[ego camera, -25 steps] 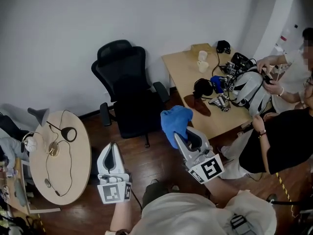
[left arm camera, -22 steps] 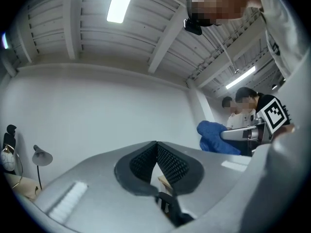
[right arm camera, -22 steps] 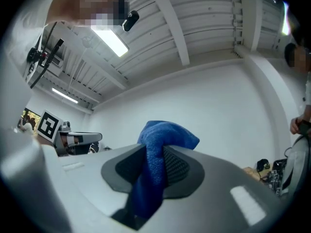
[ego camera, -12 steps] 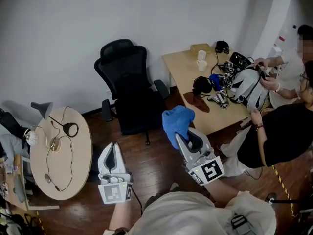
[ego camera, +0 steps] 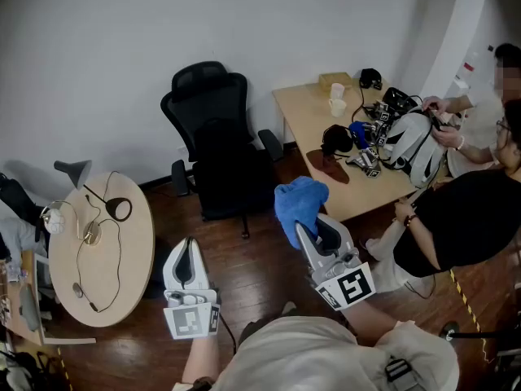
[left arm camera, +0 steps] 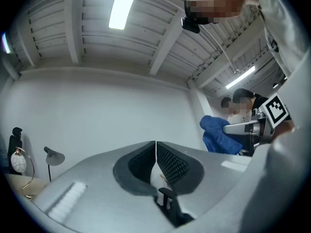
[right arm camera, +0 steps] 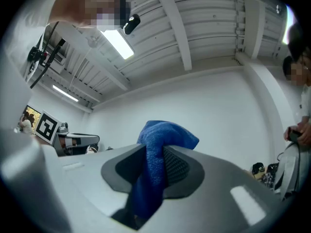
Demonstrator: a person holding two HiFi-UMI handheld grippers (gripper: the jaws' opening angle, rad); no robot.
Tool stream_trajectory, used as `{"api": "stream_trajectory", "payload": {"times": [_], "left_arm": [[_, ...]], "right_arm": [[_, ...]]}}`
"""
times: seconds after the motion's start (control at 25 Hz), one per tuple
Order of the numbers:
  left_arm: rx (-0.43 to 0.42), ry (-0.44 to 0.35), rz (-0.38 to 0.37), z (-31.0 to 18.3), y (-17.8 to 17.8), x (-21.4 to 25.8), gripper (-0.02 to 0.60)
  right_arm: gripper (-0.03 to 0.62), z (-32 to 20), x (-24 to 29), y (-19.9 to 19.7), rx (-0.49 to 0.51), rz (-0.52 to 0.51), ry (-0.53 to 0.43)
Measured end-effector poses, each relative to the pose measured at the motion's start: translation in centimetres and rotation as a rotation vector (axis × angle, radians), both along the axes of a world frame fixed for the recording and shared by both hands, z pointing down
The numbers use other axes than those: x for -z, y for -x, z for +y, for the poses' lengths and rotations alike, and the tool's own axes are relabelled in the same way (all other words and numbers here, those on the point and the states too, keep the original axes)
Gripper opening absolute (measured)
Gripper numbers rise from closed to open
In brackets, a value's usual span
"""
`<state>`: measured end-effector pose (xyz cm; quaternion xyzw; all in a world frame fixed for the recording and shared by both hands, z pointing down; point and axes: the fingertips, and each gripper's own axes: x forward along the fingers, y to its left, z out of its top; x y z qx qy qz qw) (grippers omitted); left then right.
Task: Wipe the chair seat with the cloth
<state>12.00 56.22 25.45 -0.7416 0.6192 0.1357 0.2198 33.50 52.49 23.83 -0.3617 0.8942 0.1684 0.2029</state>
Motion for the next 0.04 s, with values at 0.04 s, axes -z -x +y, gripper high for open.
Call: {"api": "stream_trajectory", "payload": {"times": [0.04], "left_arm": [[0.000,0.001,0.002,0.13,0.12,-0.05,0.000]], "right_arm": [[0.095,0.19,0.13,0.03,-0.002,0.001,-0.003]]}}
